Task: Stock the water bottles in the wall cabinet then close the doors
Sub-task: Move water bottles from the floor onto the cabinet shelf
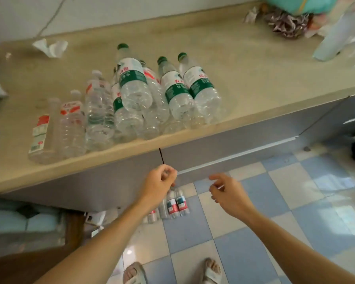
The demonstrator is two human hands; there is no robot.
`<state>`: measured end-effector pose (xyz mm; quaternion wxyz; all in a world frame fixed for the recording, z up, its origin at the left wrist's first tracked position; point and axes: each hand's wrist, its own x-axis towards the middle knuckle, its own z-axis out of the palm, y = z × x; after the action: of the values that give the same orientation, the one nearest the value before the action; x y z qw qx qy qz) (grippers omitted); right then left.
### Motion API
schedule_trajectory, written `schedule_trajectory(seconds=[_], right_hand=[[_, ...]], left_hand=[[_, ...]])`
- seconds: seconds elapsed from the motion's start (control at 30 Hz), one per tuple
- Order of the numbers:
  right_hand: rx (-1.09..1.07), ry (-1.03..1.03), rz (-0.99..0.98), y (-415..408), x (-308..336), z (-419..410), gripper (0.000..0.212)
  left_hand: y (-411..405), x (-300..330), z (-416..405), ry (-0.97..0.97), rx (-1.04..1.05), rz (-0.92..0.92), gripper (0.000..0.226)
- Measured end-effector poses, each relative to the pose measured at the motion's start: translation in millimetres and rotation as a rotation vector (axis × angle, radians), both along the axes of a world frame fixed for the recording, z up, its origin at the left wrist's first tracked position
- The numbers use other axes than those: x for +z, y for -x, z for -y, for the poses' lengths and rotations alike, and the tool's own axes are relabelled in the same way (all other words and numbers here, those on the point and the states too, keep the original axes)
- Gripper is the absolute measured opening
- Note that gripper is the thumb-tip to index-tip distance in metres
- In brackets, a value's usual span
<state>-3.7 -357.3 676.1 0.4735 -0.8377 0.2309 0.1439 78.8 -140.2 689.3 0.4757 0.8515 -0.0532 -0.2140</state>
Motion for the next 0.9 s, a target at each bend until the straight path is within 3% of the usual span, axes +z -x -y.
schedule_trajectory(seconds=[0.27, 0.47, 0.63, 0.8, 0.9], right_hand=[[-0.244, -0.083, -0.235, 25.4, -208.5, 3.4, 0.028], [-0.238, -0.093, -0.352, 35.4, -360.5, -20.8, 0.032], [-0.157, -0.012, -0.353, 23.5, -470.4, -24.8, 0.031], [-0.016, 0.044, -0.333, 1.5, -572.3, -33.9, 0.036], [0.009, 0.073, -0.264, -14.9, -623.2, -45.2, 0.038]], left_hand=[[15.1, -215.2, 4.2, -0.149, -0.023, -0.212, 0.016], [6.7, -381.4, -18.6, -0.276, 0.001, -0.217, 0.020], [-4.3, -506.7, -23.4, -0.441, -0.145, -0.157, 0.028], [-5.9, -605.2, -23.8, -0.547, -0.235, -0.051, 0.050], [-7.9, -648.1, -20.1, -0.744, -0.352, 0.065, 0.083]])
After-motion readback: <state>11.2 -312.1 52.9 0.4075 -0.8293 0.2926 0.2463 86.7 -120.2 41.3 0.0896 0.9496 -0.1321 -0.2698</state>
